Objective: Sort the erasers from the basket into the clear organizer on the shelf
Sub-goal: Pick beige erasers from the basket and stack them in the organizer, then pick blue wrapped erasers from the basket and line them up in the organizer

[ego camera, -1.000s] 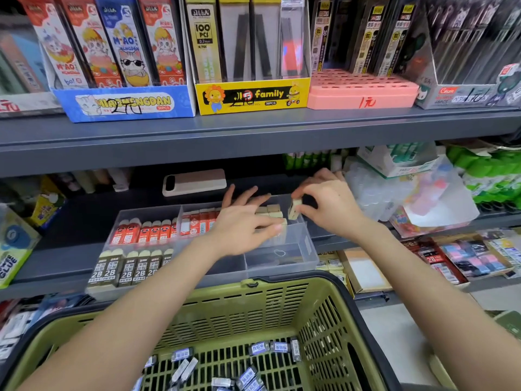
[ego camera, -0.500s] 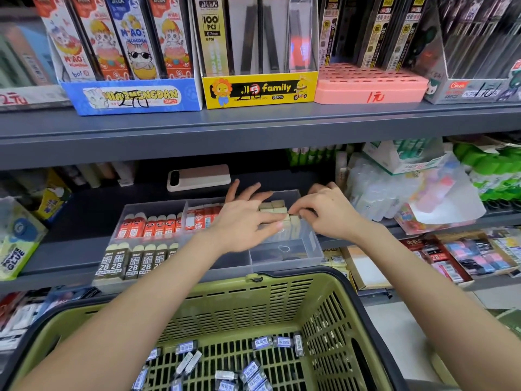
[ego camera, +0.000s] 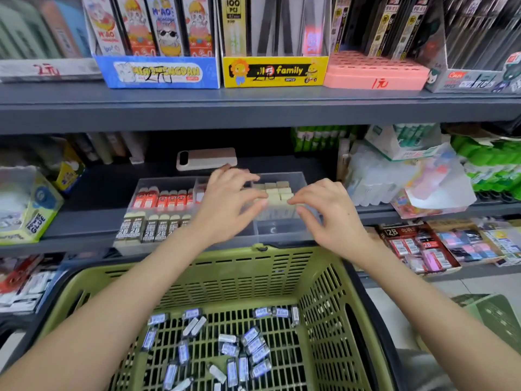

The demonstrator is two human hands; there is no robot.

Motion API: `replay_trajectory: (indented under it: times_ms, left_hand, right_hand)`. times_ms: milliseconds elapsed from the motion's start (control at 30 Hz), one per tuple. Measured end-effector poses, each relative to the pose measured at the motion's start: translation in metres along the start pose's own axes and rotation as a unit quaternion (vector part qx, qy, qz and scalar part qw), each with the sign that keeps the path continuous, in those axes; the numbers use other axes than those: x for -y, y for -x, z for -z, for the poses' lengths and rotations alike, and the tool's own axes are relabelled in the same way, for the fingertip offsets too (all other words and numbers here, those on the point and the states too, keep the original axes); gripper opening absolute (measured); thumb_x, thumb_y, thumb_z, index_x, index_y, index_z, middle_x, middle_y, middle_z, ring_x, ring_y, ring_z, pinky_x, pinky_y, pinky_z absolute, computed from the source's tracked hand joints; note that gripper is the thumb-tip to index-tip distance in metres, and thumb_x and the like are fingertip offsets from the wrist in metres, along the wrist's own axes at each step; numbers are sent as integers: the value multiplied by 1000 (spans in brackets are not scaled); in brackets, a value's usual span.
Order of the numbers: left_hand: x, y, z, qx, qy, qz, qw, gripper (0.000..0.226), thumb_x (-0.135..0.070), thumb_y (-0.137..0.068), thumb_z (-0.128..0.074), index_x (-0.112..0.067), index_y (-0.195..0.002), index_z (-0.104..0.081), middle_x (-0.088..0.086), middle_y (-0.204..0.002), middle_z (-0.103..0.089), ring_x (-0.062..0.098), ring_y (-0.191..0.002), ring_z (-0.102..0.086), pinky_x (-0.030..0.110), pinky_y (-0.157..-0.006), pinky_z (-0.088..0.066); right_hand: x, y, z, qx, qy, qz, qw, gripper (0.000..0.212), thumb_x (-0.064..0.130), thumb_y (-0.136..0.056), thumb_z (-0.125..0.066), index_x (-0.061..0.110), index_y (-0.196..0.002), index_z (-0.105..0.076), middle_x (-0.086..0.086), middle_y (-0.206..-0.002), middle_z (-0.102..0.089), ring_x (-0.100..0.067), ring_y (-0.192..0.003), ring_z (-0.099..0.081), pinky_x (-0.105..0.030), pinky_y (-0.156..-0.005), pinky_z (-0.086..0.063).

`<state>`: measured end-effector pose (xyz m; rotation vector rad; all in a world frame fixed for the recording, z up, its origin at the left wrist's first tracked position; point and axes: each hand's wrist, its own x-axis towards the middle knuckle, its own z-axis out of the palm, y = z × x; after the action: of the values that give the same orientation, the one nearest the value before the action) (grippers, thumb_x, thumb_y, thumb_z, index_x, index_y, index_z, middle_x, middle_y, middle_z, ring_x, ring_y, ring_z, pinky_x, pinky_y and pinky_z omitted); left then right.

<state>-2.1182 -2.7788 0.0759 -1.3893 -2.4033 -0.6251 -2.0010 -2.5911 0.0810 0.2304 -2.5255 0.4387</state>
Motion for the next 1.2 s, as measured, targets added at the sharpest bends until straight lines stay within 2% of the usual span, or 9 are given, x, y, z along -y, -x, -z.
replay_trajectory:
  times_ms: [100, 200, 333, 400, 500, 633, 733, 967, 1200]
  left_hand:
    - [-3, 45, 8, -144, 35, -5, 989, 32, -27, -90, -49, -8, -82, -73, 6, -88, -69, 25, -87, -60, 37, -81, -41]
    - [-15, 106, -7, -149, 78, 21, 986, 27, -22, -89, -50, -8, -74, -69, 2, -74, -65, 14, -75, -53, 28, -70, -39]
    - [-19, 180, -61, 103, 108, 96, 984, 24, -31, -91, -57, -13, -99, -70, 0, -95, -67, 16, -93, -58, 36, -83, -49]
    - [-11, 205, -90, 257, 94, 126, 954, 38, -37, -92, -57, -16, -124, -61, 0, -119, -60, 17, -116, -48, 32, -101, -38]
    - [-1, 224, -119, 364, 68, 141, 918, 55, -42, -90, -59, -20, -138, -47, -4, -137, -47, 16, -128, -36, 28, -106, -28]
    - [2, 234, -139, 381, 85, 182, 903, 61, -41, -84, -66, -23, -139, -45, -4, -136, -45, 18, -123, -36, 32, -104, -30]
    - [-2, 235, -146, 367, 103, 196, 904, 59, -42, -81, -69, -26, -134, -49, -3, -126, -47, 18, -114, -38, 29, -97, -32]
    - [5, 230, -146, 368, 160, 203, 893, 47, -34, -84, -69, -20, -126, -57, 0, -121, -51, 17, -116, -41, 24, -91, -30]
    - [15, 239, -140, 342, 131, 205, 908, 47, -38, -93, -56, -12, -133, -50, 5, -121, -55, 19, -115, -48, 24, -95, -36]
  right_hand:
    - [35, 33, -11, 4, -118, -12, 993, 18, 16, -89, -54, 7, -91, -69, 1, -85, -66, -10, -82, -54, -21, -77, -40]
    - [58, 69, -41, 162, -193, -119, 960, 13, 14, -89, -59, 9, -95, -69, 4, -86, -63, -4, -76, -53, -17, -73, -42]
    - [54, 94, -92, 408, -83, -234, 879, 26, 24, -89, -60, 13, -112, -63, -4, -110, -66, -20, -101, -61, -32, -89, -47]
    - [53, 102, -110, 457, -31, -227, 859, 35, 26, -85, -64, 14, -118, -60, -6, -118, -63, -23, -111, -58, -31, -91, -46]
    - [54, 124, -136, 502, -33, -206, 840, 58, 25, -78, -73, 18, -130, -50, -8, -132, -53, -25, -121, -49, -34, -101, -39]
    - [59, 164, -163, 547, 2, -195, 814, 103, 36, -66, -81, 29, -146, -17, -11, -148, -25, -32, -135, -28, -48, -105, -35]
    - [62, 182, -176, 548, 77, -107, 826, 115, 34, -63, -84, 32, -146, -5, -13, -148, -21, -33, -135, -24, -47, -101, -40]
    - [52, 181, -176, 507, 15, -128, 852, 95, 33, -63, -83, 29, -139, -27, -3, -139, -31, -23, -128, -34, -39, -94, -45]
    - [50, 176, -169, 477, 70, -80, 872, 86, 51, -66, -75, 12, -132, -37, -3, -131, -36, -20, -118, -34, -35, -91, -47]
